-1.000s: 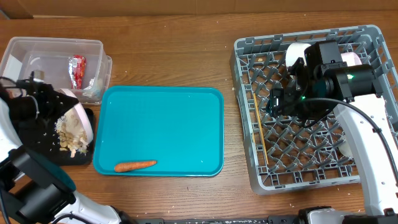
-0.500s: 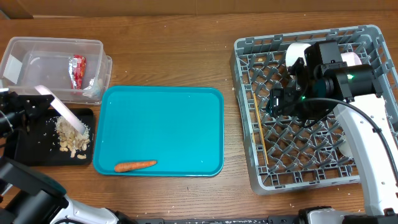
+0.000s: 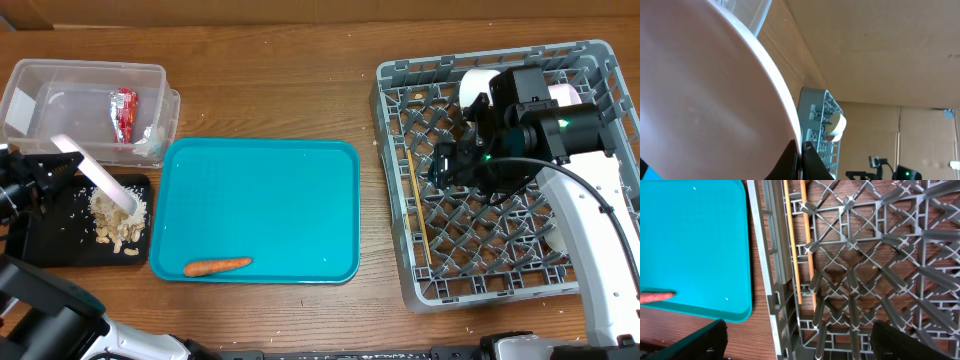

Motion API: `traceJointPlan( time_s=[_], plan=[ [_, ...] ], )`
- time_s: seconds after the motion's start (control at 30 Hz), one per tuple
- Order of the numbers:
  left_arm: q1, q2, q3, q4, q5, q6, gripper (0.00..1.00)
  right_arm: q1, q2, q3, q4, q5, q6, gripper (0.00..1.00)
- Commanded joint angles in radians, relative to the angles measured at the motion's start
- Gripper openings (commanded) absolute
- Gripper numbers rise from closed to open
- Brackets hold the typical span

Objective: Sort waste into correct bins and load items into the dishwasher
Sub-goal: 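Carry the empty plate back and set it on the teal tray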

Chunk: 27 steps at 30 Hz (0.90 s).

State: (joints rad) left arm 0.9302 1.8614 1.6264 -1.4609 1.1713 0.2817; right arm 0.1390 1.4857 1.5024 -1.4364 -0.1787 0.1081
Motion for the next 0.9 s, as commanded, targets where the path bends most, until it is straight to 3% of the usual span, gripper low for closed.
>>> traceJointPlan(
  time_s=[0.0, 0.23, 0.47, 0.63, 0.73, 0.77, 0.87],
  plan=[
    [-0.017, -0.039, 0.027, -0.025, 0.027, 0.049, 0.04, -0.002, -0.002, -0.005, 0.000, -0.001, 0.000, 0.94],
    [-0.149, -0.055, 0.027, -0.148, 0.030, 0.165, 0.04, -0.002, -0.002, -0.005, -0.010, -0.001, -0.001, 0.94],
    [-0.441, -0.077, 0.027, -0.101, -0.060, 0.143, 0.04, -0.002, -0.002, -0.005, -0.011, -0.002, 0.000, 0.94],
    [-0.705, -0.075, 0.027, 0.059, -0.334, -0.085, 0.04, -0.002, -0.002, -0.005, -0.011, -0.002, 0.000, 0.94],
    [-0.871, -0.067, 0.027, 0.145, -0.548, -0.225, 0.04, -0.002, -0.002, -0.005, -0.011, -0.002, 0.000, 0.94],
    [-0.986, -0.053, 0.027, 0.182, -0.668, -0.305, 0.04, -0.002, -0.002, -0.005, -0.011, -0.002, -0.001, 0.94],
    [-1.138, -0.026, 0.026, 0.222, -0.820, -0.388, 0.04, -0.002, -0.002, -0.005, -0.012, -0.002, -0.001, 0.95]
  ],
)
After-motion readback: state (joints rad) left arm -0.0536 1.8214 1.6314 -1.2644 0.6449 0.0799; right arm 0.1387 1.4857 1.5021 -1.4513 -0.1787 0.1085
